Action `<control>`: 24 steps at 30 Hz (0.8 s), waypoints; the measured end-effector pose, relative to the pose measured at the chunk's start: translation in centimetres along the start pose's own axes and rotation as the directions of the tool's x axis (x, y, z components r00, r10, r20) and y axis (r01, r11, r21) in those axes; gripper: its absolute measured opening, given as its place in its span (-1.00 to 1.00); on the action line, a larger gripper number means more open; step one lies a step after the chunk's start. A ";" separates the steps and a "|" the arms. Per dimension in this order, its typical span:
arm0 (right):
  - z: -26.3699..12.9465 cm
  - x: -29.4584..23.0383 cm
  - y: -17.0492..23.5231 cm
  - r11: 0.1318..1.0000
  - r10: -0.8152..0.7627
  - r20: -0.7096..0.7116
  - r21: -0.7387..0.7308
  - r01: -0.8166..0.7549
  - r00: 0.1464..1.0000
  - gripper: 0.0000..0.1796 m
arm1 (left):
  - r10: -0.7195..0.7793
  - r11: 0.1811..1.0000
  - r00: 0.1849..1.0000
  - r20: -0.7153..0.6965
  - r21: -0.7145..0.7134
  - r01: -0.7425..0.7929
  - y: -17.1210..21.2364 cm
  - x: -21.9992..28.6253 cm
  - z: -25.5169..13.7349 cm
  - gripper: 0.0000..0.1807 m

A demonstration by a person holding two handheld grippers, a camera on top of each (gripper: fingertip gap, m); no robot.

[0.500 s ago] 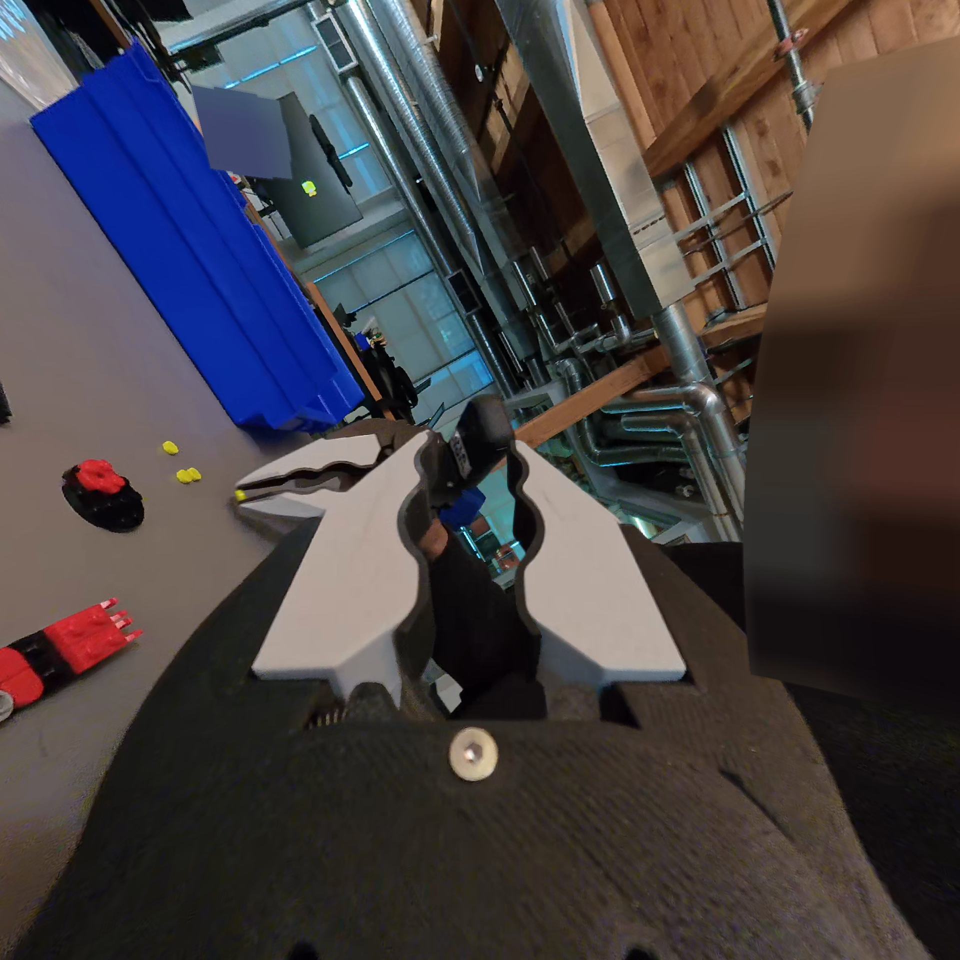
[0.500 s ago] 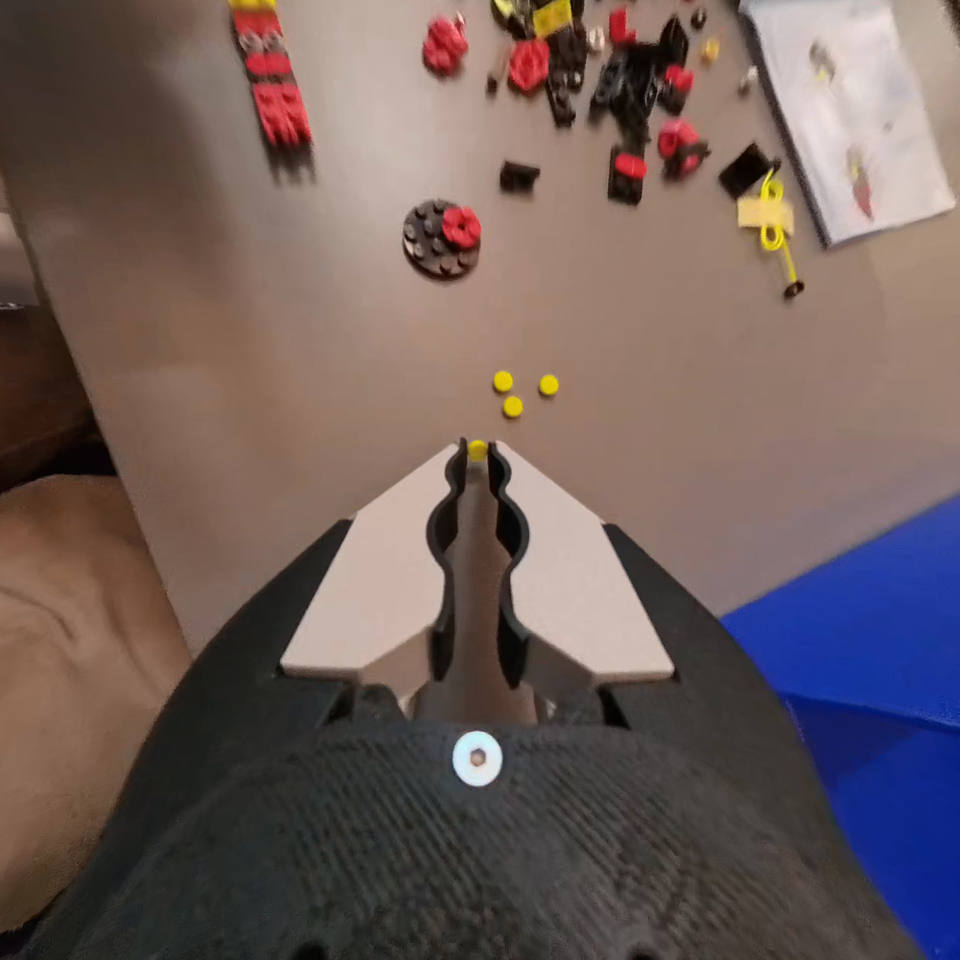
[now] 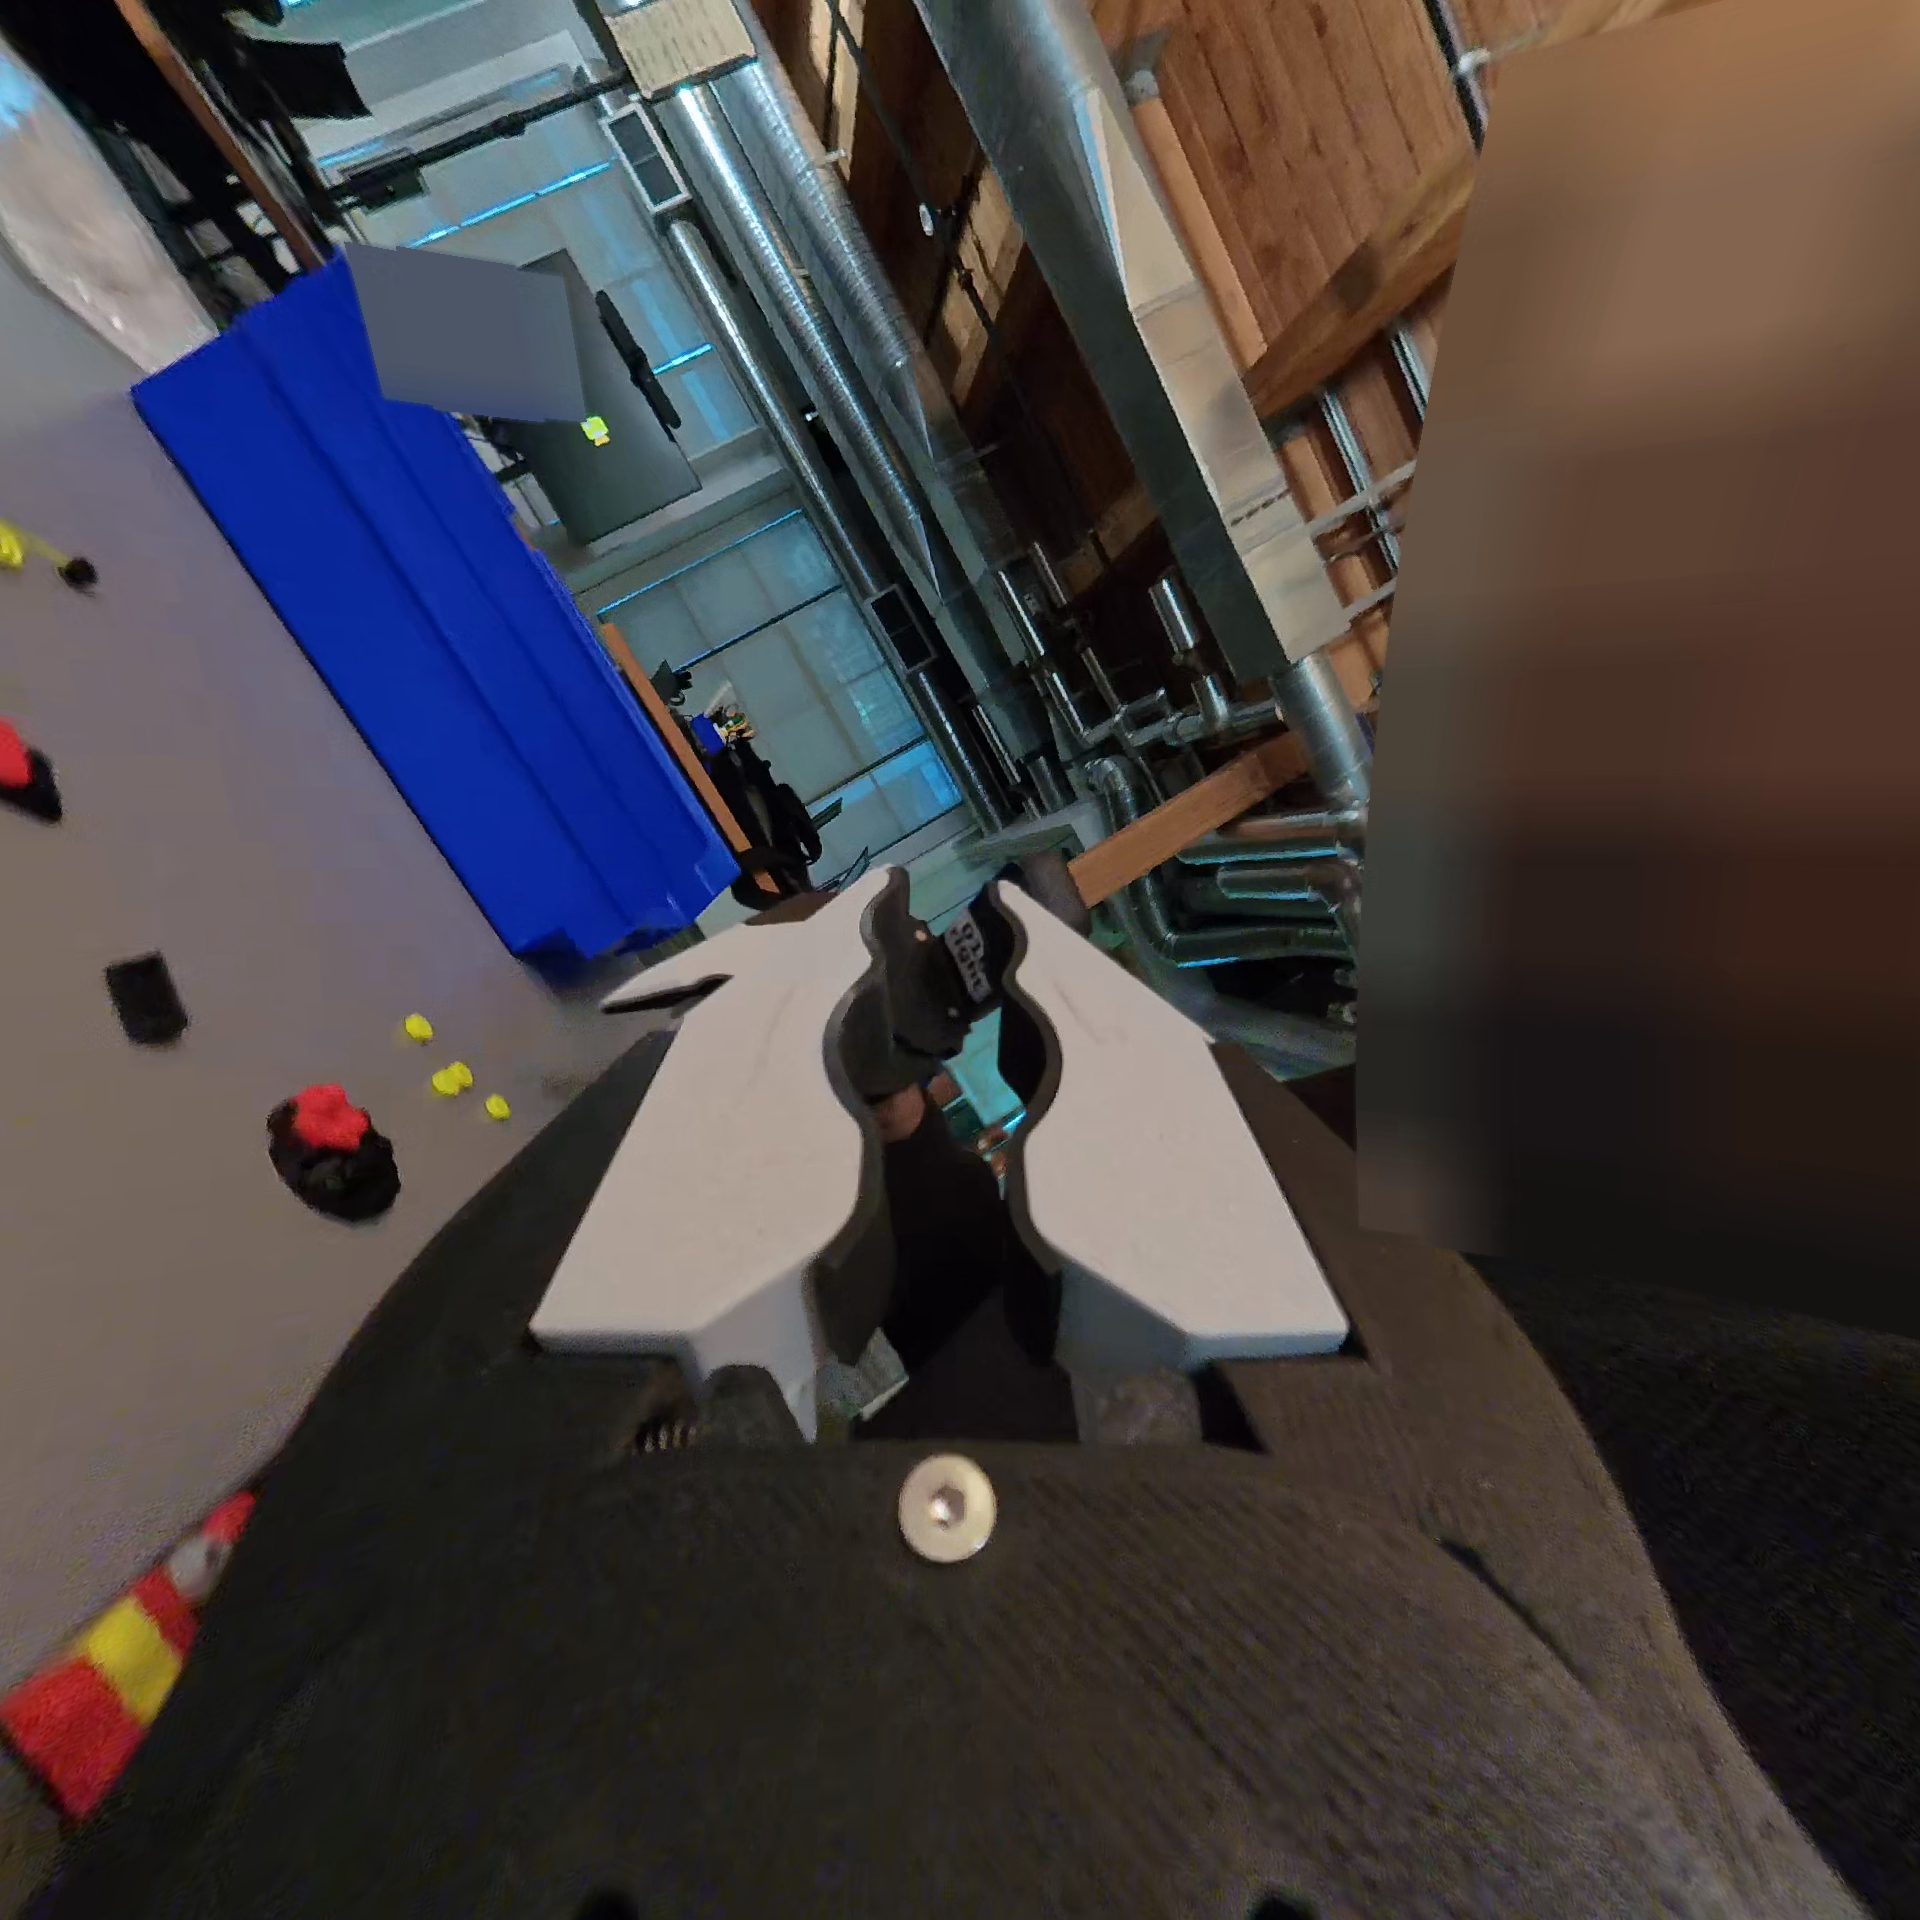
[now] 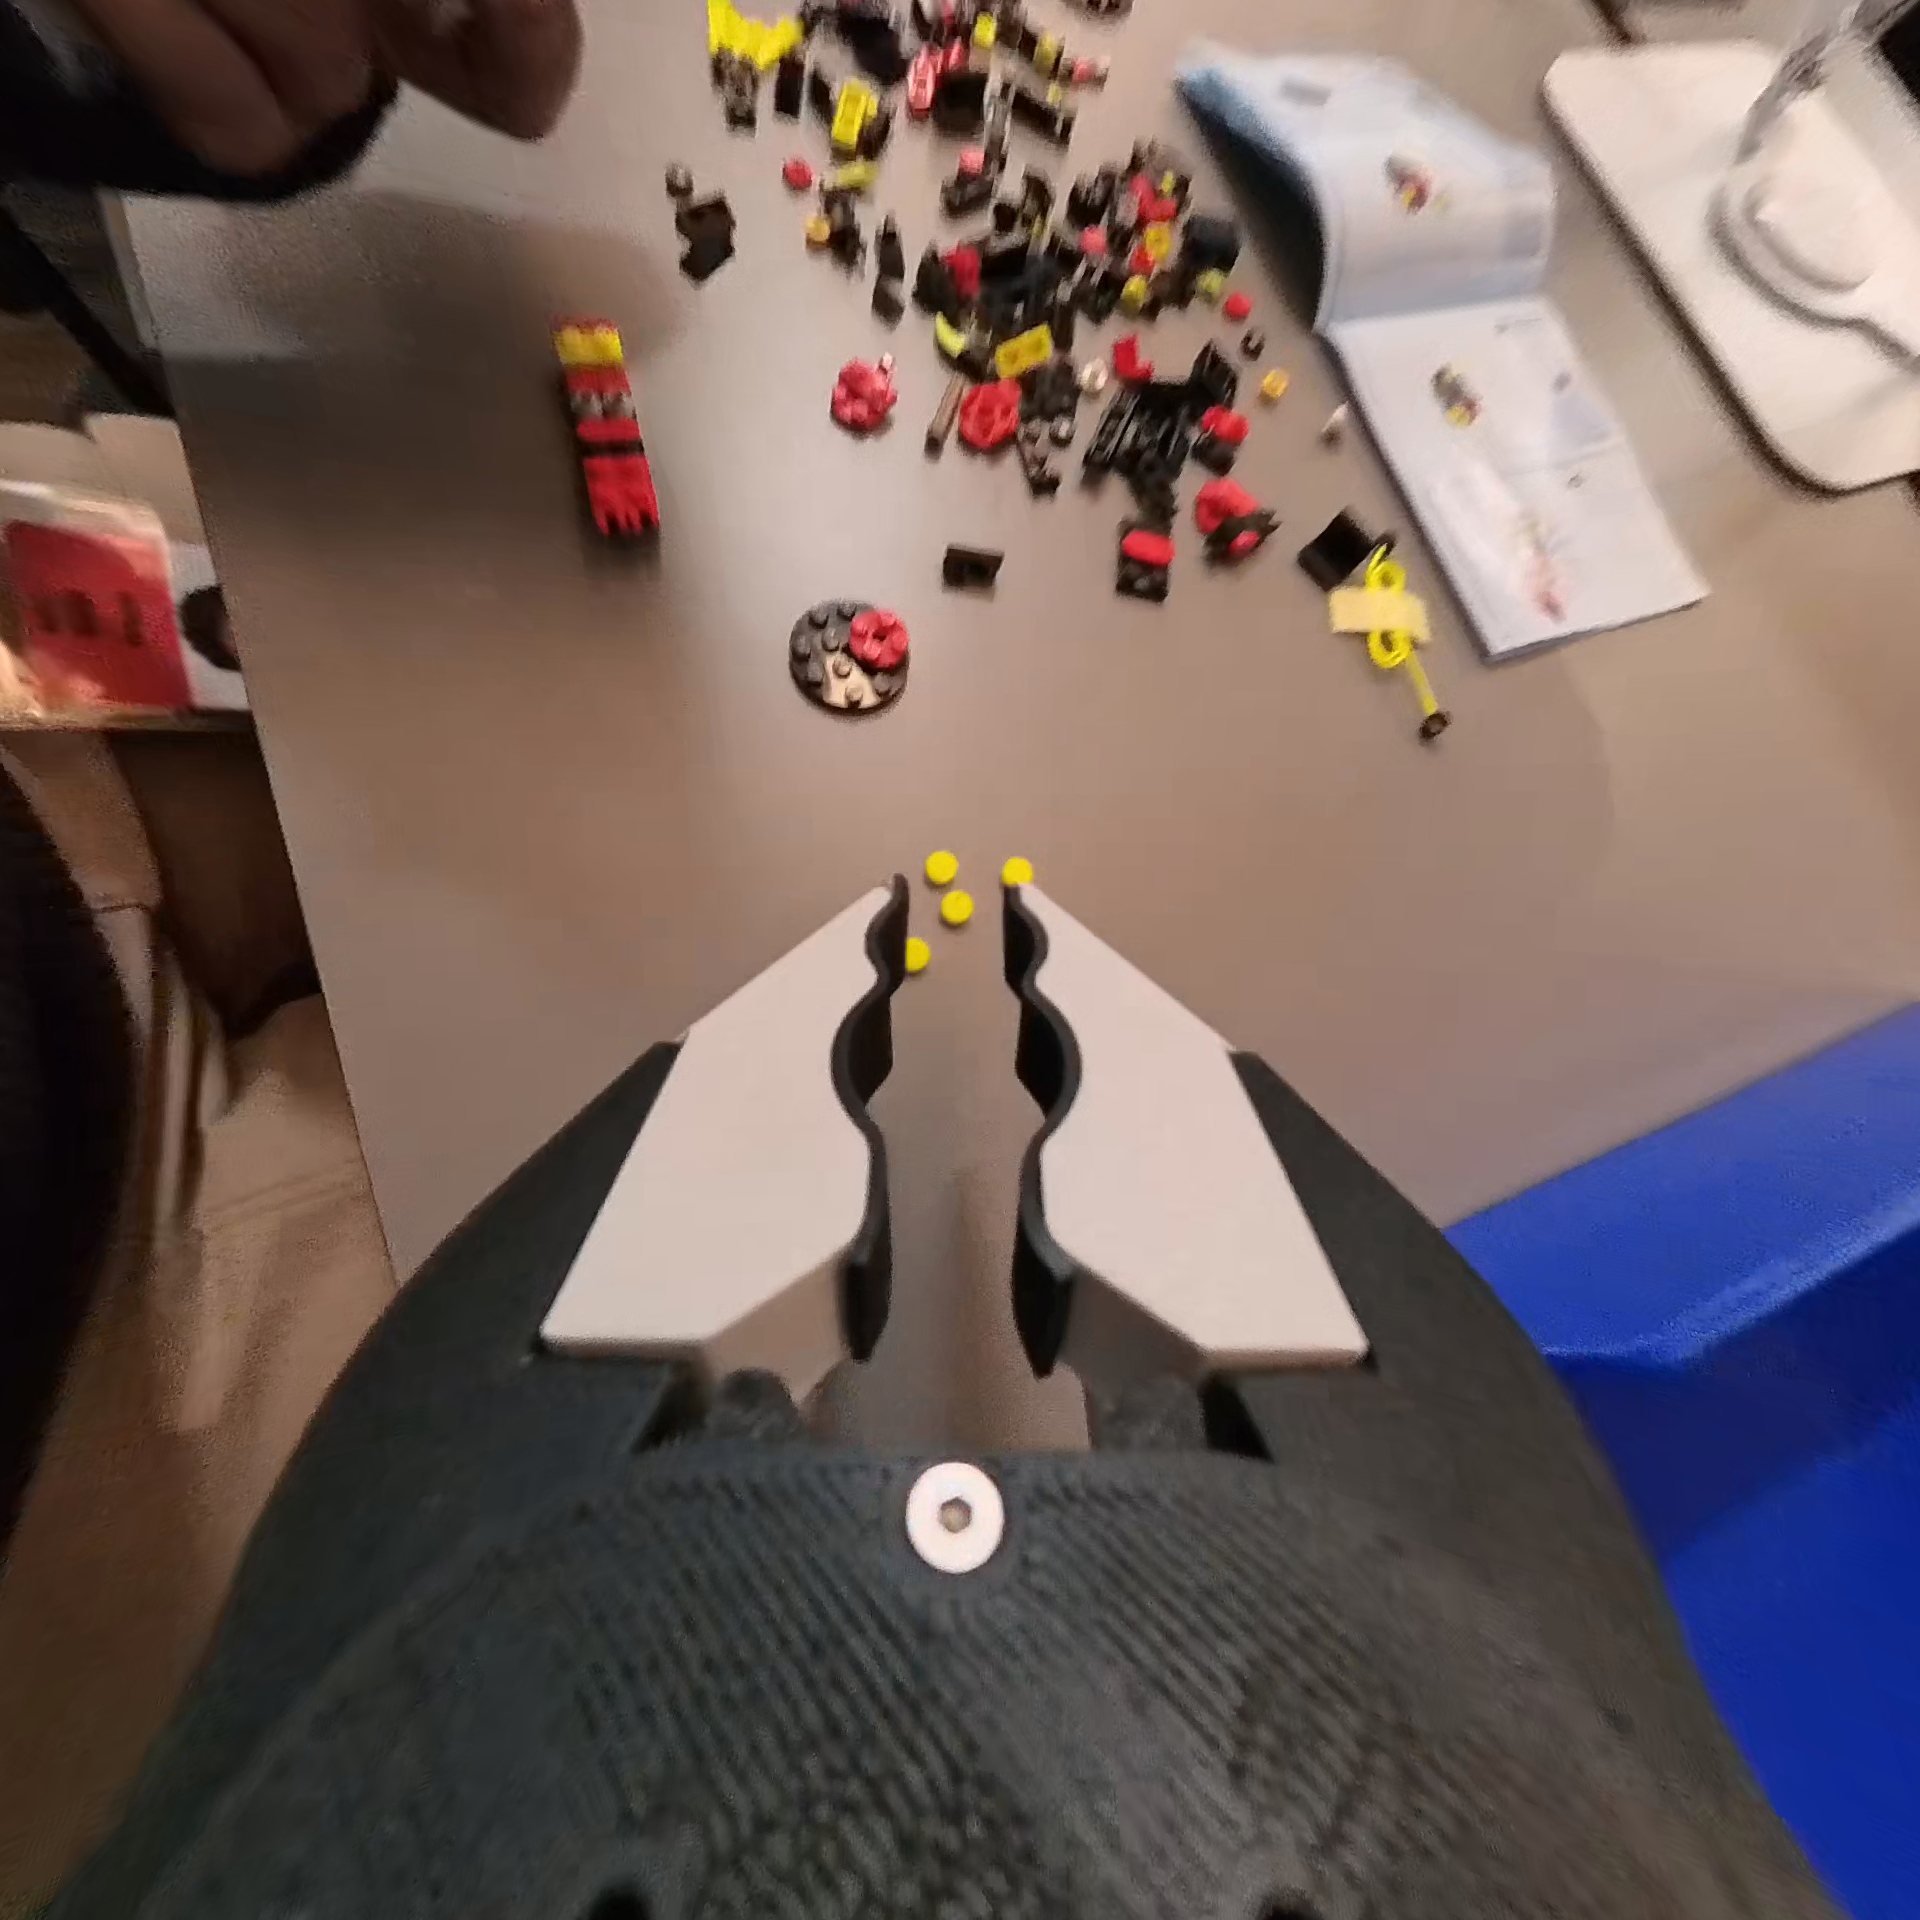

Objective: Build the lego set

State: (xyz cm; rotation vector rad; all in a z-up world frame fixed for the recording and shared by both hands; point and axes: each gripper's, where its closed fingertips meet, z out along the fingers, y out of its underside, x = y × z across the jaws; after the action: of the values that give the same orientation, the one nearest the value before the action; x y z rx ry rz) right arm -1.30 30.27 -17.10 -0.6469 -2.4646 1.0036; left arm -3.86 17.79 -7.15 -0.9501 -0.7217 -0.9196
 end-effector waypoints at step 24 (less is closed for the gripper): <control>-0.6 3.1 -4.9 0.952 -0.043 -0.184 0.291 0.096 0.982 -1.00 | 0.469 0.883 0.789 0.397 -0.209 -0.420 3.3 2.0 -6.4 -0.81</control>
State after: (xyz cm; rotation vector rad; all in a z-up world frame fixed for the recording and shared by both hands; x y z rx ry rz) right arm -4.84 29.21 -12.60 -0.5196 -2.1108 1.2058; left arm 0.74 12.29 -9.32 -1.3812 -0.7786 -0.3222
